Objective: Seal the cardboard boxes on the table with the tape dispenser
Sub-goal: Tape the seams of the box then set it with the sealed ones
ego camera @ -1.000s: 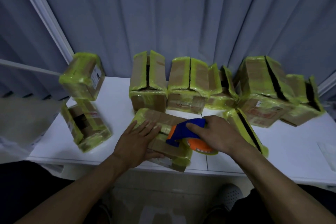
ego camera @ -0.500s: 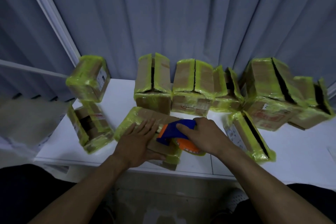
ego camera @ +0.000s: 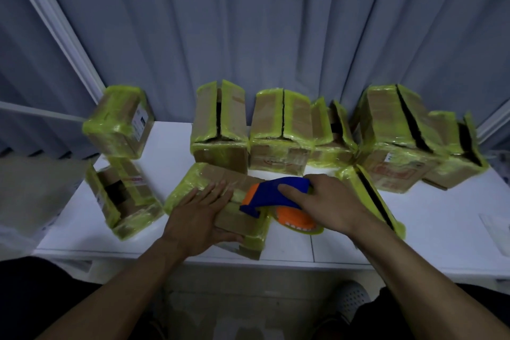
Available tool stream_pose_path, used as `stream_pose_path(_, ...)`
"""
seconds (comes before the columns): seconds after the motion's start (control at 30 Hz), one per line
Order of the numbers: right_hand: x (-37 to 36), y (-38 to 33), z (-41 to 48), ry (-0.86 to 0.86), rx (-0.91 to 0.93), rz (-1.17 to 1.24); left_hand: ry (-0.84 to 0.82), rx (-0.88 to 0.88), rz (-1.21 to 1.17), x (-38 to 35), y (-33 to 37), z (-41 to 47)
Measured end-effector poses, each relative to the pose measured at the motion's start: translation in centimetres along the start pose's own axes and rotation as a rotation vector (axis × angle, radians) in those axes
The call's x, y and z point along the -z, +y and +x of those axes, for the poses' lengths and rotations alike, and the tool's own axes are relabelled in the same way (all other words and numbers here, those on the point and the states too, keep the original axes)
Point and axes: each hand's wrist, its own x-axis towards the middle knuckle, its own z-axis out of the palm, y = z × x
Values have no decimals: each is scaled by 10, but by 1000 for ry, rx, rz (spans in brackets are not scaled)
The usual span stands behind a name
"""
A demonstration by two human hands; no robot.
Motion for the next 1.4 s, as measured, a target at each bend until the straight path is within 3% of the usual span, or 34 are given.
stream_pose_path(0.37,1,4,-6,-11,12,-99,-31,-27,22,1,-4,-3)
stream_pose_path(0.7,-19,-1,1,-4,19,42,-175,-27,-33,11,-6,0)
stream_pose_path(1.0,-17,3,-7,-4,17,105,-24,-27,34,-5,2,-3)
stream_pose_path(1.4,0,27,-16,2,-32,71,-41,-25,24,-2,3,-3)
